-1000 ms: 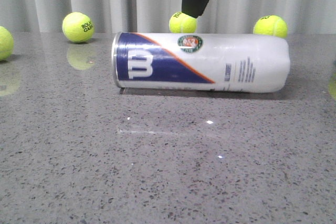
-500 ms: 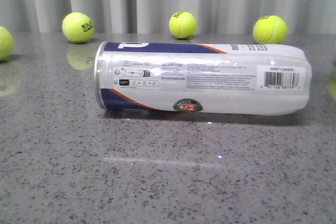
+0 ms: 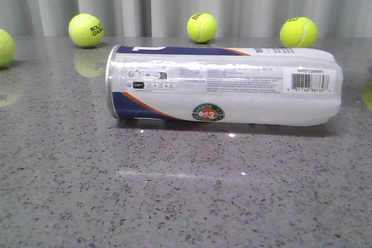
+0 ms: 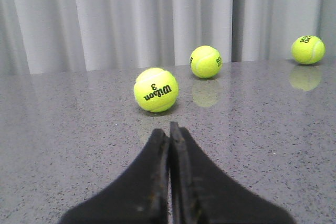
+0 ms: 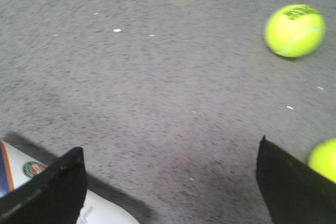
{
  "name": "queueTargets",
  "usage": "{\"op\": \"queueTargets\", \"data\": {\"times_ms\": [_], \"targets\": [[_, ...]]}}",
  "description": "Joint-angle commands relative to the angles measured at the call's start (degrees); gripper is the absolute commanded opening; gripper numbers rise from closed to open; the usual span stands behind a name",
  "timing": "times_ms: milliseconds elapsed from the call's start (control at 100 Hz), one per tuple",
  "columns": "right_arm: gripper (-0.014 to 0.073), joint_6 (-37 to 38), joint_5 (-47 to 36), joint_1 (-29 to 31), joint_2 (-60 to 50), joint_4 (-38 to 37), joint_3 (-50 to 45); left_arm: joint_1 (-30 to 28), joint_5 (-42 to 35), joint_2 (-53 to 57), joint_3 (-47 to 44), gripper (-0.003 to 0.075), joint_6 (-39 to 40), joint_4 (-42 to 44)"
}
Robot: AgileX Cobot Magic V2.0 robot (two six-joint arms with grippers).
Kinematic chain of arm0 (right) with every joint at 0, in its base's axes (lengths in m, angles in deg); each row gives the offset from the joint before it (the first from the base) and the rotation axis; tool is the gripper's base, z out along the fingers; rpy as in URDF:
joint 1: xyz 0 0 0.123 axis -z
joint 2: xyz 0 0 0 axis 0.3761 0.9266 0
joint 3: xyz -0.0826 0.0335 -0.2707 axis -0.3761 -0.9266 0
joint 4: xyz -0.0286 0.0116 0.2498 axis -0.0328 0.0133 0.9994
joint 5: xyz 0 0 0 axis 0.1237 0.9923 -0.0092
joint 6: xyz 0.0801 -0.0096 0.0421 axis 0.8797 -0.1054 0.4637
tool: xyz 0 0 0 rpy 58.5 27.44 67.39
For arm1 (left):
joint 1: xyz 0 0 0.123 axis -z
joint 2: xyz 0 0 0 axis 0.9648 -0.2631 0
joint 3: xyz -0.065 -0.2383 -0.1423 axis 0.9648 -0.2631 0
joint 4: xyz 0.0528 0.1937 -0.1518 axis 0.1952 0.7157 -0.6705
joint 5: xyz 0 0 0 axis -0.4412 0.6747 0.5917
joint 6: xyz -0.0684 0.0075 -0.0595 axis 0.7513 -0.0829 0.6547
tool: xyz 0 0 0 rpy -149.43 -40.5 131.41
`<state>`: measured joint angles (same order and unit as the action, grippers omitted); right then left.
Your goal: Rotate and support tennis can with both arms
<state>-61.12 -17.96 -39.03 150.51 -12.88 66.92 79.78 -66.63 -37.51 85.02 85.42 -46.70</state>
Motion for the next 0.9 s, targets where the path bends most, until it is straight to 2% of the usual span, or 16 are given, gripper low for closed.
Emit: {"op": "queueTargets", "data": {"times_ms": [0, 340, 560, 700, 890], "targets": [[0.0643, 0.3, -7.5, 2.3, -6.6, -0.4, -4.0, -0.2, -4.6, 2.2, -2.8, -0.0021, 0.5, 0.0], [0.0643, 0.6, -24.4, 5.3, -27.8, -0.3, -28.7, -0.2, -4.6, 2.2, -2.8, -0.0021, 0.5, 0.0], [0.0616, 0.6, -30.4, 5.3, -41.1, 0.0, -40.9, -0.2, -4.6, 2.2, -2.8, -0.0021, 0.5, 0.0], [0.045, 0.6, -33.4, 5.3, -47.1, 0.0, -46.2, -0.2, -4.6, 2.2, -2.8, -0.0021, 0.5, 0.0], [0.0097, 0.6, -33.8, 5.3, -49.5, 0.0, -47.6, -0.2, -4.6, 2.2, -2.8, -0.0021, 0.5, 0.0]]}}
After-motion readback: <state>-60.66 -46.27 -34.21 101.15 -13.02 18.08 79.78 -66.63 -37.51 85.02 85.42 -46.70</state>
